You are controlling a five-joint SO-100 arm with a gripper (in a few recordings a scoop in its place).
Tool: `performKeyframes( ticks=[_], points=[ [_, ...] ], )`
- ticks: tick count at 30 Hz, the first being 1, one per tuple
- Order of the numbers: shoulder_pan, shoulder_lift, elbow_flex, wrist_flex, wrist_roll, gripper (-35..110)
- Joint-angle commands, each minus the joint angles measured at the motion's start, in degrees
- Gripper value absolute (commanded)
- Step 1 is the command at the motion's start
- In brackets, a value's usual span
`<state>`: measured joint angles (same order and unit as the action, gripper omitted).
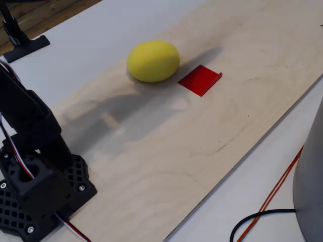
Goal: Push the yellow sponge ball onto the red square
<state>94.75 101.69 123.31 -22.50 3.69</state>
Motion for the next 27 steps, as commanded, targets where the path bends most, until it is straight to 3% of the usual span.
performKeyframes(
  ticks=[1,10,27],
  points=[
    [1.1,-13.1,4.3,-11.3,5.8,11],
    [0.7,-12.7,1.4,-5.4,5.3,13],
    [-8.1,8.0,-0.4,35.9,4.0,21]
  ],
)
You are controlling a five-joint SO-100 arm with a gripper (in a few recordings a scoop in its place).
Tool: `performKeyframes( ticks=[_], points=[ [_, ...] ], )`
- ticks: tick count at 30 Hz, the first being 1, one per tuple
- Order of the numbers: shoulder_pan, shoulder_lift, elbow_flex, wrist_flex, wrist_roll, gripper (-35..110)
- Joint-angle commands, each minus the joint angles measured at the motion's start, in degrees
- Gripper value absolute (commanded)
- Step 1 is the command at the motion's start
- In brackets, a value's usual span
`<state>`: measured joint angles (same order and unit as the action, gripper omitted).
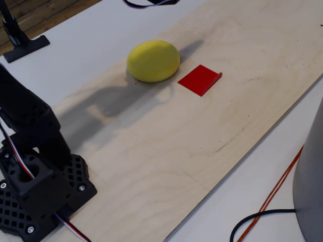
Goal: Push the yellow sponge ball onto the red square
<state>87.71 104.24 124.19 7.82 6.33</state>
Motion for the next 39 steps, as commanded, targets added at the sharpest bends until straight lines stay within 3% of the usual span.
performKeyframes(
  ticks=[1,13,25,28,34,39],
  points=[
    [-1.8,6.5,-1.2,7.8,1.8,21],
    [-11.0,18.2,-0.7,28.3,10.7,23],
    [-17.2,30.0,4.0,41.0,17.4,23],
    [-17.1,32.6,8.6,39.4,17.5,23],
    [-16.4,34.0,19.9,26.9,16.8,23],
    [-16.0,29.4,20.6,21.4,16.3,23]
  ],
)
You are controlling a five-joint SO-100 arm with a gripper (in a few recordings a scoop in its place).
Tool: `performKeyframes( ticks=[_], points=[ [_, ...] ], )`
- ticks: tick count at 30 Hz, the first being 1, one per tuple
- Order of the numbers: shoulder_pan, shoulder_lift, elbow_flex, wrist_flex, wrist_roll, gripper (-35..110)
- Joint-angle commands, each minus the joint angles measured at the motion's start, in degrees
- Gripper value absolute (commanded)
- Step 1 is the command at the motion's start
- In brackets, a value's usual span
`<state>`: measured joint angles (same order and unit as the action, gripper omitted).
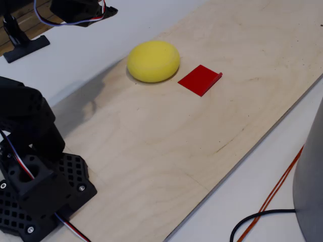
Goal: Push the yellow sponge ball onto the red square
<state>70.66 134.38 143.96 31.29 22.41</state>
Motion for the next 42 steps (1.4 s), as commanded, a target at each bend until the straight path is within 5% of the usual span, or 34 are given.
performKeyframes(
  ticks=[1,14,24,42],
  points=[
    [1.1,-1.4,0.8,-2.5,0.2,23],
    [2.1,-7.7,1.2,-4.6,1.6,23],
    [1.1,-17.1,4.1,-18.0,1.8,23],
    [2.3,-29.1,0.0,-27.1,1.0,22]
  ],
)
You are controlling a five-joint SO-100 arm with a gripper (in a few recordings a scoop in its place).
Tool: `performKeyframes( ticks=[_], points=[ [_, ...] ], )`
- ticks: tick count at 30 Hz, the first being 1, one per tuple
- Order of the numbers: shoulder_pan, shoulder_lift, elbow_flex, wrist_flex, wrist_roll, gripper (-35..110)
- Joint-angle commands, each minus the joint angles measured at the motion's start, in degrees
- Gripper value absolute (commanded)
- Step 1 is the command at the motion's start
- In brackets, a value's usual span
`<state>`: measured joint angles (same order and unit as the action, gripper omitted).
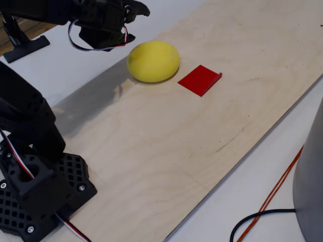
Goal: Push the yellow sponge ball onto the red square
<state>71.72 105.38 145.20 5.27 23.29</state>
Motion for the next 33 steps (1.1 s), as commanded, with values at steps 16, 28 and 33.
performKeyframes(
  ticks=[16,28,33],
  points=[
    [5.4,-6.3,0.3,-9.2,-3.5,22],
    [8.8,-9.8,2.2,-15.1,-7.7,22],
    [11.2,-11.1,2.3,-17.0,-9.1,21]
  ],
)
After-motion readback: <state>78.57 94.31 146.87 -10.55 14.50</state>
